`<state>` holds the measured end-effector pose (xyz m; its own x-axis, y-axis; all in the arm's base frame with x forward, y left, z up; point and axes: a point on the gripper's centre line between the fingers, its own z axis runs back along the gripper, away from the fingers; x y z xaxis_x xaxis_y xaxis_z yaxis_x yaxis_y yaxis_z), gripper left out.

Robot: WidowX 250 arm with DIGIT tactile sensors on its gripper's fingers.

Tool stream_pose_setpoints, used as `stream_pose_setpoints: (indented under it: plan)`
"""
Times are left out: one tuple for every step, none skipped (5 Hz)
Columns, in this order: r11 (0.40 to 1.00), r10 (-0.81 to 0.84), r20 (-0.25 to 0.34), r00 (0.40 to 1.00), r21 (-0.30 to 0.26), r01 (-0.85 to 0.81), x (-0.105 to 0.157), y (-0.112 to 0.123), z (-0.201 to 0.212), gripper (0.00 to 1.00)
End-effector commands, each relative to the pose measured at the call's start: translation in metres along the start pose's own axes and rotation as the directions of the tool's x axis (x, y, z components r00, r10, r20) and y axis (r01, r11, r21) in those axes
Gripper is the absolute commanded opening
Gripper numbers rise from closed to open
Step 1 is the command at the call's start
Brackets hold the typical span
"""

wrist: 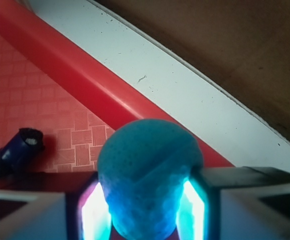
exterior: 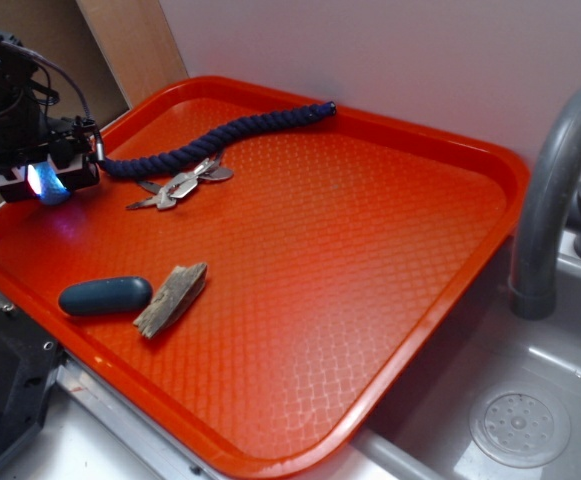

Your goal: Grab the blue ball.

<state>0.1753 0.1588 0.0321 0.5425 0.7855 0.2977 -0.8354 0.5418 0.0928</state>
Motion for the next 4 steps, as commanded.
stream_pose_setpoints:
  plan:
    - [0.997,-0.077,0.019,0.997,-0.030,0.077,0.006,0.007,0.017,0.00]
    - [0.973,-0.211,-0.010,0.978,-0.094,0.209,-0.005,0.008,0.068,0.00]
    - [0.895,-0.395,-0.025,0.918,-0.233,0.379,-0.030,0.002,0.129,0.00]
    - [0.855,-0.475,-0.022,0.880,-0.247,0.456,-0.047,-0.030,0.191,0.00]
